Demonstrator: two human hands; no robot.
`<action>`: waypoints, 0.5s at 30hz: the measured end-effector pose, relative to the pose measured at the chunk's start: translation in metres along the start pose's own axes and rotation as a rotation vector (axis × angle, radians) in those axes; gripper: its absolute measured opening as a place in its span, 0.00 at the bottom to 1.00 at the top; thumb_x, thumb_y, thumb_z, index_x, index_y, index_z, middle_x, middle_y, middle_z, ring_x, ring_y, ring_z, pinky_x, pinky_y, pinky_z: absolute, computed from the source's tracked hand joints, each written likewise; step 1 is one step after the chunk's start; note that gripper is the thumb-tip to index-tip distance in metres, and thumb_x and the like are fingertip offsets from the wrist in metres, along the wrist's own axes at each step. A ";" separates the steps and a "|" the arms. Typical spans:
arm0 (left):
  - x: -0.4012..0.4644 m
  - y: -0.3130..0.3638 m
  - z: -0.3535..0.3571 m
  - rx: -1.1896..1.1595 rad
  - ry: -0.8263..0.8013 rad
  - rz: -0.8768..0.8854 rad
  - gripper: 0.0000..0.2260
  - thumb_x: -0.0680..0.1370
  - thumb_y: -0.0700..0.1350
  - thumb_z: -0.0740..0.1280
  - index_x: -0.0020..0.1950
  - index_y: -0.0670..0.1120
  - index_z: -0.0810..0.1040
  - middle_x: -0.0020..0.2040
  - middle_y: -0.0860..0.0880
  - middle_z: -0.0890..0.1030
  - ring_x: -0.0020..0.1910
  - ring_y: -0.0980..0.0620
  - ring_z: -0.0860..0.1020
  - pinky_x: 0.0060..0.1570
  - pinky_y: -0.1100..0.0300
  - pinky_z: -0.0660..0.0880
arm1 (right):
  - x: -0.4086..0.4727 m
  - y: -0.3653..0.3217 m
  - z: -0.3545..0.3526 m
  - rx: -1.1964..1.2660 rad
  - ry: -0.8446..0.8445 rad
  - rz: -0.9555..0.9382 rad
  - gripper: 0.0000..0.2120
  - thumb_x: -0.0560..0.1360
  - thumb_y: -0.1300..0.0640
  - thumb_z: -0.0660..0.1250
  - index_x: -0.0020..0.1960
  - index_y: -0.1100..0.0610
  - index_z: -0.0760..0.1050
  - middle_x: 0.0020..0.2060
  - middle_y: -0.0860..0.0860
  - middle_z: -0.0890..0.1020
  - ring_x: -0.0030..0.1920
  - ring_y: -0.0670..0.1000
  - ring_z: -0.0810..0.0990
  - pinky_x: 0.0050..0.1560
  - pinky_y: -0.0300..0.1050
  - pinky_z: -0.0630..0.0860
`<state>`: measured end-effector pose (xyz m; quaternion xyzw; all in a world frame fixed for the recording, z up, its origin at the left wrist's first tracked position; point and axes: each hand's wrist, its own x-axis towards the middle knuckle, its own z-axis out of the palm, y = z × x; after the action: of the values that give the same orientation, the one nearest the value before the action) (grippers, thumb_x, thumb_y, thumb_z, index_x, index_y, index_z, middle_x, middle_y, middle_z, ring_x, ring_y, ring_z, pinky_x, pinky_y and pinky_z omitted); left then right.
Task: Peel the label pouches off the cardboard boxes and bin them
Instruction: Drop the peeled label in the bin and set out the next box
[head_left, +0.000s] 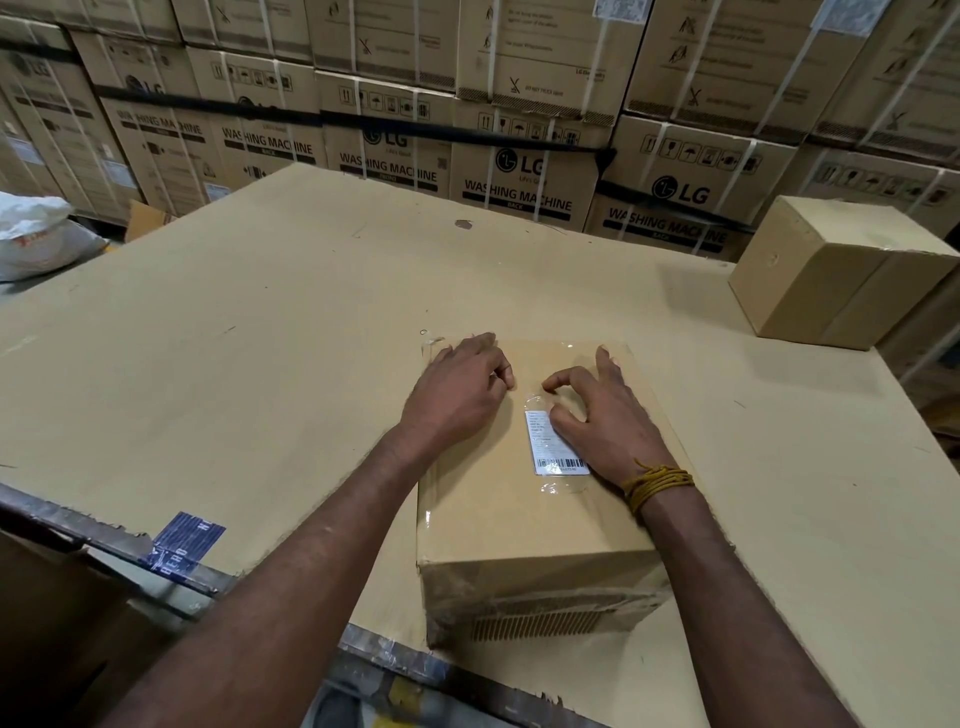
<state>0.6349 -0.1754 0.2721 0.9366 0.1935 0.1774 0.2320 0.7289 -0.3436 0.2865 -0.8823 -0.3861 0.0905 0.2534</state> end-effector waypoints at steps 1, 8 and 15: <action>0.000 0.000 0.000 -0.001 -0.002 0.001 0.09 0.80 0.41 0.58 0.48 0.54 0.75 0.77 0.51 0.66 0.75 0.55 0.62 0.68 0.59 0.57 | 0.000 0.000 0.000 0.011 0.000 0.005 0.11 0.78 0.50 0.63 0.60 0.41 0.73 0.81 0.52 0.49 0.80 0.53 0.51 0.73 0.52 0.58; 0.000 -0.002 0.002 -0.008 -0.002 0.012 0.09 0.80 0.41 0.58 0.47 0.55 0.73 0.77 0.50 0.66 0.76 0.56 0.61 0.70 0.57 0.57 | 0.001 0.002 0.001 0.000 0.008 0.004 0.12 0.78 0.49 0.63 0.61 0.43 0.71 0.81 0.52 0.49 0.80 0.53 0.52 0.73 0.51 0.58; 0.001 -0.002 0.003 -0.005 0.004 0.020 0.09 0.80 0.41 0.58 0.48 0.53 0.75 0.76 0.49 0.67 0.76 0.56 0.61 0.69 0.59 0.56 | 0.001 0.003 0.003 0.003 0.025 0.008 0.10 0.78 0.49 0.63 0.58 0.43 0.72 0.80 0.52 0.51 0.80 0.51 0.50 0.72 0.51 0.58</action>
<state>0.6363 -0.1740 0.2690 0.9375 0.1840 0.1821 0.2323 0.7306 -0.3436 0.2824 -0.8846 -0.3793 0.0812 0.2589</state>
